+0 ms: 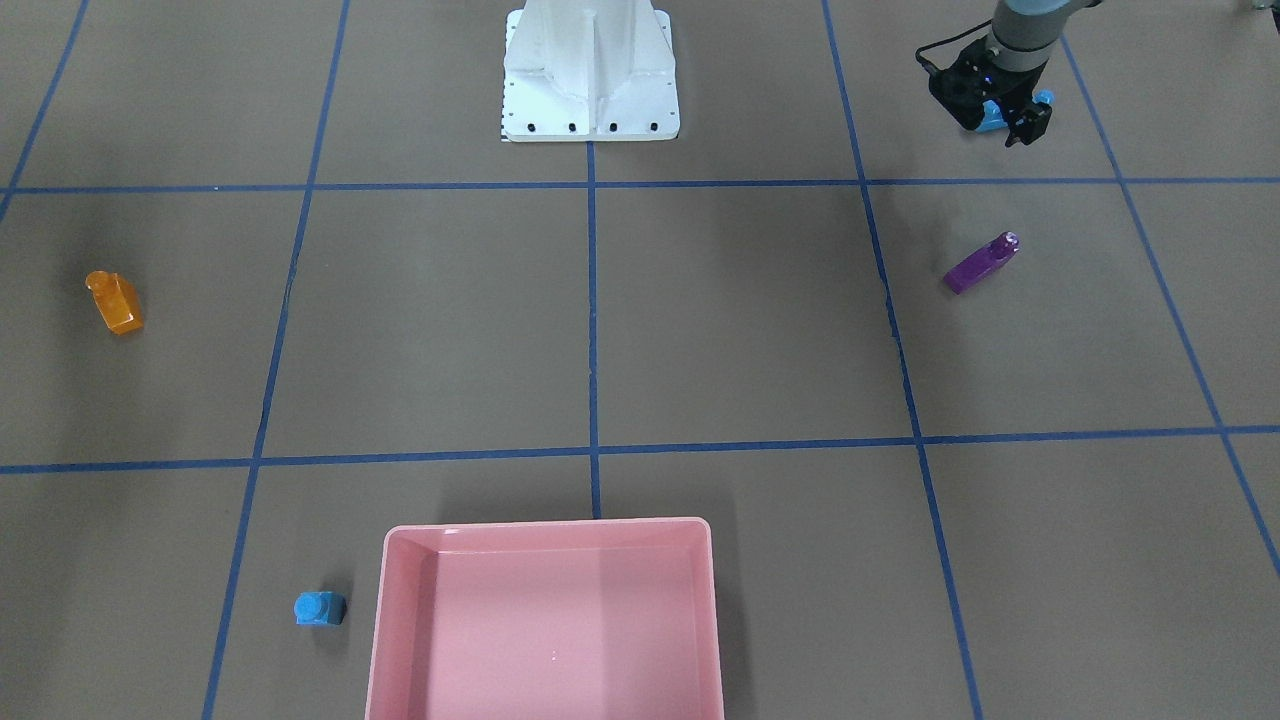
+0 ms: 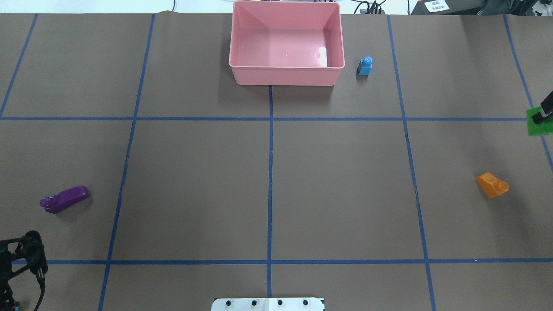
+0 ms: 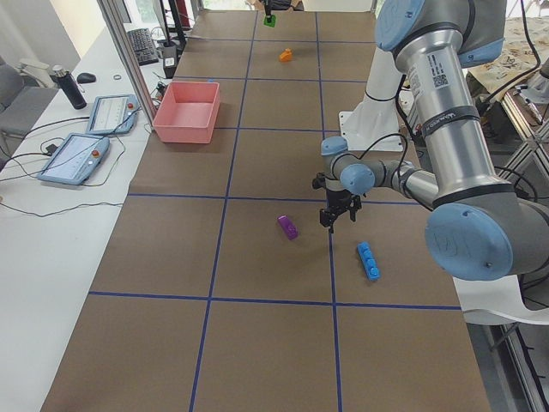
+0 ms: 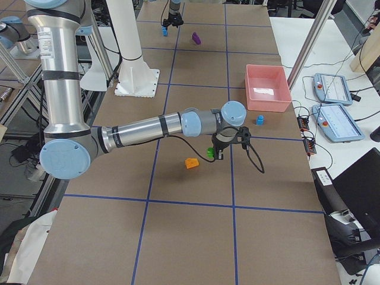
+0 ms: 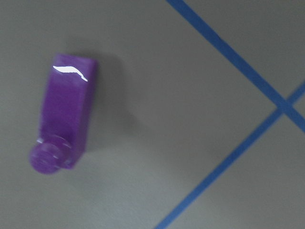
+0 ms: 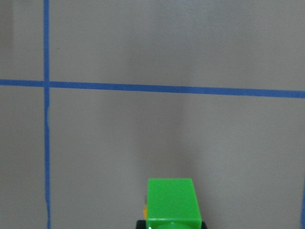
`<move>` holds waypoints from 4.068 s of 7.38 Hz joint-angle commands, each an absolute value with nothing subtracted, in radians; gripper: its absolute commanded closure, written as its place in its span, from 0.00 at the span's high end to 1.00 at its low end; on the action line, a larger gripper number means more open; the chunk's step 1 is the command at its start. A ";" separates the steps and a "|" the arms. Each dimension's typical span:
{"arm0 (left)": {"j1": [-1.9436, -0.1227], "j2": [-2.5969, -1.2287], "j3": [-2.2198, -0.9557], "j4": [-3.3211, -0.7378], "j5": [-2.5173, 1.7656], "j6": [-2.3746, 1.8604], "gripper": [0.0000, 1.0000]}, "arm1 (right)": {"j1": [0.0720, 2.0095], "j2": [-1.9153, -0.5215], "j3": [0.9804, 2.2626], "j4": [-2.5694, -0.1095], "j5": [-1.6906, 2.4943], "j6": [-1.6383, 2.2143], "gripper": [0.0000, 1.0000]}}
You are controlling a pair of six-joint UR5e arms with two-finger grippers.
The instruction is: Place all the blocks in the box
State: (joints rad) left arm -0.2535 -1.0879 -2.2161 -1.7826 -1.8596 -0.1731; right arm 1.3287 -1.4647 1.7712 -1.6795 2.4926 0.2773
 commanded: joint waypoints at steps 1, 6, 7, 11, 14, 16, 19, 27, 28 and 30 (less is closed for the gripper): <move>-0.077 -1.066 -2.157 -1.796 -1.797 -0.242 0.97 | 1.222 -1.276 1.747 -1.678 2.496 0.525 0.00; -0.006 -1.065 -2.129 -1.827 -1.790 -0.285 0.81 | 1.128 -0.765 1.381 -1.663 2.479 0.831 0.00; -0.009 -1.060 -2.128 -1.827 -1.790 -0.279 0.45 | 1.117 -0.699 1.314 -1.646 2.462 0.834 0.00; -0.115 -1.009 -2.178 -1.827 -1.799 -0.255 0.00 | 1.036 -0.602 1.125 -1.363 2.286 1.080 0.00; -0.335 -1.093 -2.267 -1.819 -1.830 -0.247 0.00 | 0.970 -0.505 0.967 -1.226 2.153 1.237 0.00; -0.537 -1.342 -2.257 -1.711 -1.868 -0.247 0.00 | 0.925 -0.503 0.927 -1.160 2.070 1.293 0.59; -0.791 -1.856 -2.109 -1.433 -1.905 -0.314 0.00 | 0.913 -0.546 0.954 -1.157 2.077 1.279 1.00; -0.885 -2.705 -1.030 -2.031 -1.841 -0.959 0.00 | 1.199 -1.257 1.445 -1.161 2.419 0.769 1.00; -0.890 -2.727 -0.958 -2.093 -1.807 -0.959 0.04 | 1.209 -1.343 1.488 -1.160 2.427 0.741 1.00; -0.884 -2.744 -0.884 -2.166 -1.770 -0.959 1.00 | 1.204 -1.561 1.589 -1.158 2.427 0.678 1.00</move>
